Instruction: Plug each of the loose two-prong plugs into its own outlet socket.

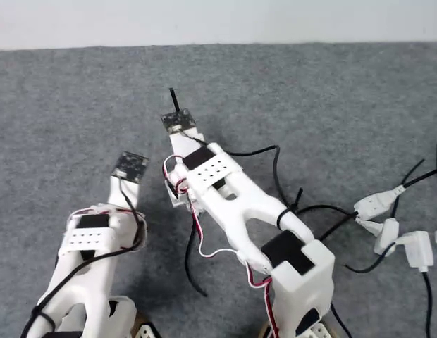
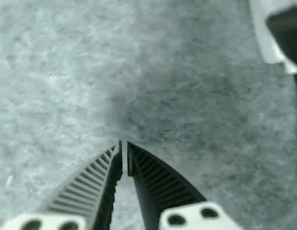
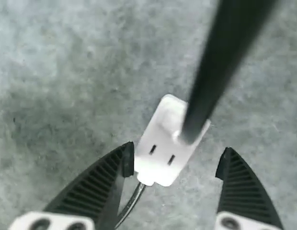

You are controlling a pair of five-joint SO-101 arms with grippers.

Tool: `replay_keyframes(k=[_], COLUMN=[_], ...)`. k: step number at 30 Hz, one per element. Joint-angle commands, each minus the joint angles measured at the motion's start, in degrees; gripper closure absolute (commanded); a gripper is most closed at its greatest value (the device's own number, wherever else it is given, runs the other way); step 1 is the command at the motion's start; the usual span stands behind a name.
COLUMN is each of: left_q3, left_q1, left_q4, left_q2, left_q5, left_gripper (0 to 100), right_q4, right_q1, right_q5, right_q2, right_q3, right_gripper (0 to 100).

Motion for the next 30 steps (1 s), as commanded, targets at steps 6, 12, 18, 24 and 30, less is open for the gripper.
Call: replay_keyframes(k=[6, 12, 18, 24, 30], left_q3=[-4.4, -4.4, -4.2, -1.5, 7.3], left_q1=[-3.7, -3.5, -3.5, -3.5, -3.5], left_q4=[-1.6, -1.7, -4.1, -5.6, -5.6], left_q2=[-1.5, -1.5, -1.6, -5.9, -21.6], left_q5=[5.4, 5.5, 5.6, 9.8, 9.8], left_gripper=[99, 99, 99, 99, 99], right_q4=[-0.2, 5.8, 19.1, 29.1, 23.8], right_q1=[-0.6, 7.0, 13.0, 24.6, 45.3], right_q5=[1.5, 3.4, 13.1, 18.6, 26.5], right_q2=[6.3, 2.3, -12.5, -24.8, -28.5], right_q3=[-7.0, -8.0, -7.9, -6.9, 1.0], right_gripper=[87.2, 99.1, 99.0, 99.0, 99.0])
